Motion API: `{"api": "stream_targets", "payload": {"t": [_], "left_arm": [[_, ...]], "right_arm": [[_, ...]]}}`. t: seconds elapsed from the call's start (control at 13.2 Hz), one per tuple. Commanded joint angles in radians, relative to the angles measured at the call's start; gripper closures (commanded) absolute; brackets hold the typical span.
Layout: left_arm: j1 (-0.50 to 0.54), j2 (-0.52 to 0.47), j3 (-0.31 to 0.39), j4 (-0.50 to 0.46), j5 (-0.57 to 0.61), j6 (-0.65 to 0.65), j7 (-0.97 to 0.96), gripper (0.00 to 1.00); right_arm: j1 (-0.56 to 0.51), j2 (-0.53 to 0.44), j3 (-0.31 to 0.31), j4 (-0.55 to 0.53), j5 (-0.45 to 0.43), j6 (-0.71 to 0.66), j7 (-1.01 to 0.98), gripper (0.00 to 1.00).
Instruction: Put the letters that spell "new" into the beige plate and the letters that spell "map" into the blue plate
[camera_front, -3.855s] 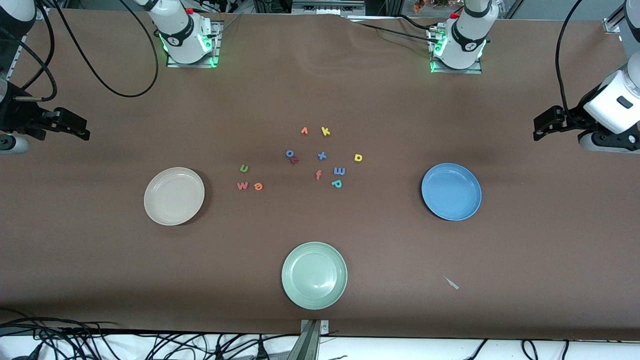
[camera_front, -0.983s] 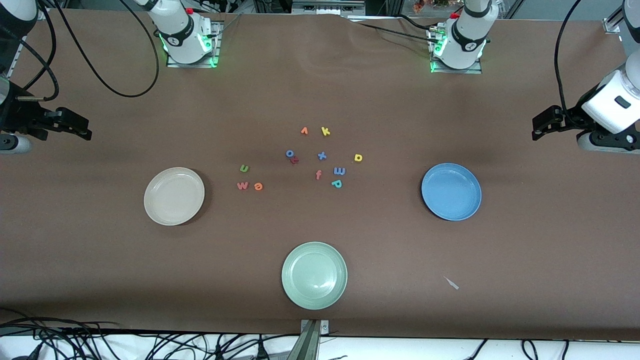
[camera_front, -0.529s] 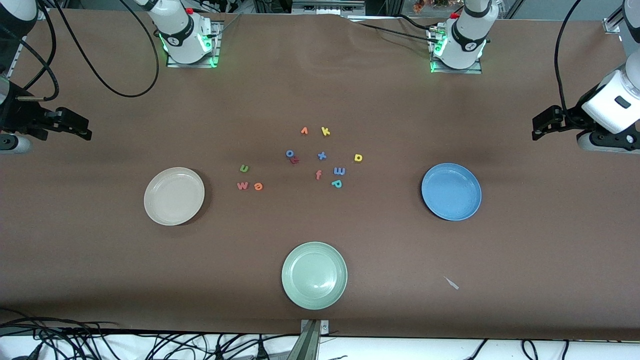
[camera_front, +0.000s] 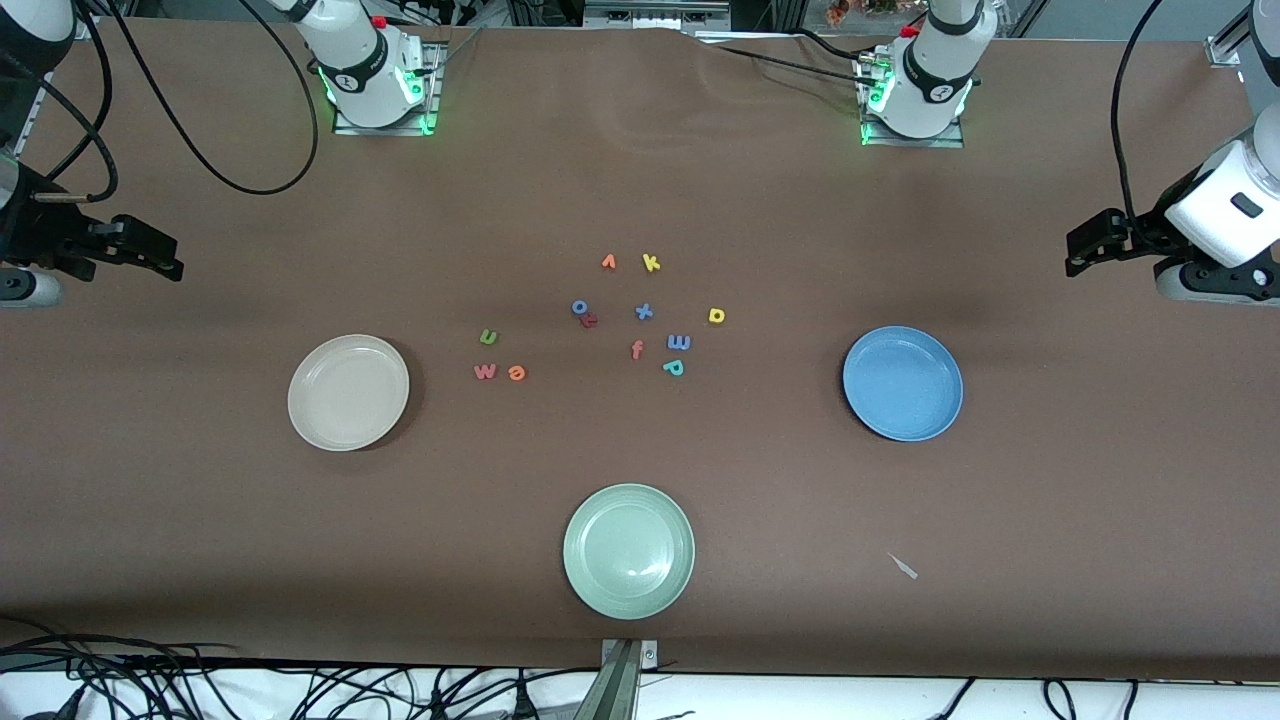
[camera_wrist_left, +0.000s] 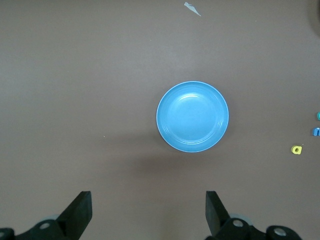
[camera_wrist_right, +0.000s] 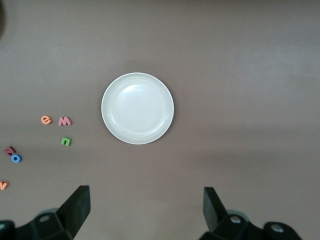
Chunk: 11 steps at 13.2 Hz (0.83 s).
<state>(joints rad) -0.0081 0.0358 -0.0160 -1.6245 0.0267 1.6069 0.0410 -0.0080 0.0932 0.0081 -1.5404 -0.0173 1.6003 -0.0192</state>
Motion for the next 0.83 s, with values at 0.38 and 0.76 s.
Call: {"api": "stream_targets", "payload": {"t": [0.38,0.76], "left_arm": [[0.002,0.019,-0.007,0.026,-0.011,-0.01,0.007,0.0],[-0.009,0.018,-0.009,0.026,-0.01,-0.01,0.007,0.0]], "right_arm": [[0.0,0.003,-0.003,0.019,0.01,-0.005,-0.001,0.0],[0.002,0.013,0.0,0.014,0.0,-0.017,-0.007,0.0]]}}
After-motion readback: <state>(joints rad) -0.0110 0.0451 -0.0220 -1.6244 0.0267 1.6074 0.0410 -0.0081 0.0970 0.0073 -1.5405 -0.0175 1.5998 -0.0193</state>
